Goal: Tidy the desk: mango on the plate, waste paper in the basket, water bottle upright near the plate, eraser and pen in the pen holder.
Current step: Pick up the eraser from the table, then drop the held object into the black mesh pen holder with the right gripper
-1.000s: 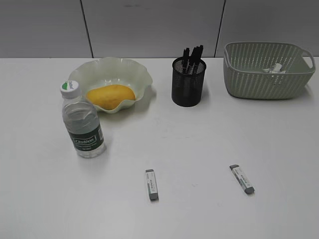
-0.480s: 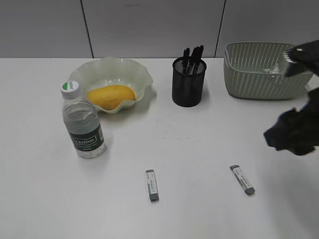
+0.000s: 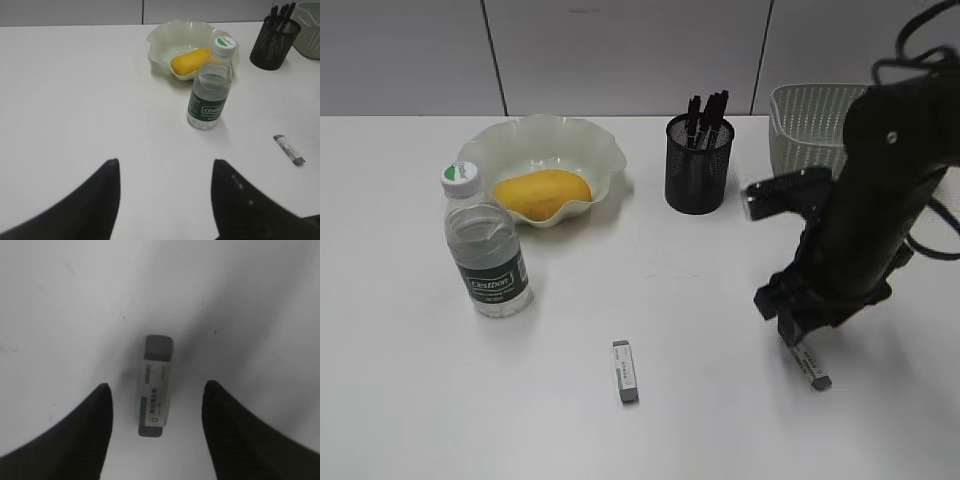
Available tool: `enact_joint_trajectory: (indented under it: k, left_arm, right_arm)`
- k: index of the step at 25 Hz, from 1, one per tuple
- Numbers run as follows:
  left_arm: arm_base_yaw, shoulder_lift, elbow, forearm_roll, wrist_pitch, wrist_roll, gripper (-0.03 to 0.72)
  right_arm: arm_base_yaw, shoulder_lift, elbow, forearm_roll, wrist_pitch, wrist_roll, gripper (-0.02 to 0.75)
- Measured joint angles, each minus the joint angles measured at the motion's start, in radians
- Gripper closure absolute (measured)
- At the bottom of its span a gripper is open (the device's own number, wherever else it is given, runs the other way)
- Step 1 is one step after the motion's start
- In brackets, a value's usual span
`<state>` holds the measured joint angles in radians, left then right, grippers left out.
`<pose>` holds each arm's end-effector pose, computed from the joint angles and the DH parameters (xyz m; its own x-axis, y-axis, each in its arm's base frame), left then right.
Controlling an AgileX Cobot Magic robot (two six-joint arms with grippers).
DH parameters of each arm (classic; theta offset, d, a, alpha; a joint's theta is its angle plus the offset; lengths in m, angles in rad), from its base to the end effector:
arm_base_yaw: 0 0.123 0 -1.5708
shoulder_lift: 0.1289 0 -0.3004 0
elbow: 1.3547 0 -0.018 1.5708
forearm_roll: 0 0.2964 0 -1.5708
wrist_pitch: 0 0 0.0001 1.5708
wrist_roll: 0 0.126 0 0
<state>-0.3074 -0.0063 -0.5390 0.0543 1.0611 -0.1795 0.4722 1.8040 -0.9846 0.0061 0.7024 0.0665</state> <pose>0.0445 -0.0078 0.2971 -0.4308 -0.0230 -0.9022 0.1978 0.9730 -0.1192 0.3167 0.1623 0.0943 -0.9125 -0.3862 -0.1352 -0.3914 0.9201 0.0135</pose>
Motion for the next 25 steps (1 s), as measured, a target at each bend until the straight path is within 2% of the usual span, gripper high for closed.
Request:
enact_joint_trajectory:
  k: [6,8,10,11,13,16,19,22,25]
  left_arm:
    - [0.0,0.0,0.0,0.0,0.0,0.0,0.255]
    - [0.0,0.0,0.0,0.0,0.0,0.0,0.255]
    - [0.0,0.0,0.0,0.0,0.0,0.0,0.255]
    - [0.0,0.0,0.0,0.0,0.0,0.0,0.255]
    - [0.0,0.0,0.0,0.0,0.0,0.0,0.255]
    - [0.0,0.0,0.0,0.0,0.0,0.0,0.255]
    - [0.0,0.0,0.0,0.0,0.0,0.0,0.255]
    - [0.0,0.0,0.0,0.0,0.0,0.0,0.255]
    - [0.0,0.0,0.0,0.001,0.0,0.0,0.255]
  right_arm:
    - [0.0,0.146,0.0,0.003,-0.006,0.002,0.29]
    - [0.0,0.15,-0.005,0.002,-0.019,0.003,0.365]
    - [0.0,0.149,-0.005,0.003,-0.026,0.003,0.533]
    - [0.0,0.143,-0.005,0.003,-0.042,0.003,0.579]
    - [0.0,0.108,0.001,0.004,-0.103,0.003,0.567]
    - [0.0,-0.037,0.031,0.001,-0.36,0.003,0.567]
    - [-0.01,-0.16,0.055,-0.066,-0.824,0.0,0.567]
    - [-0.033,-0.133,0.047,-0.083,-1.269,-0.001,0.567]
    - [-0.043,0.008,-0.011,-0.052,-1.485,-0.013,0.567]
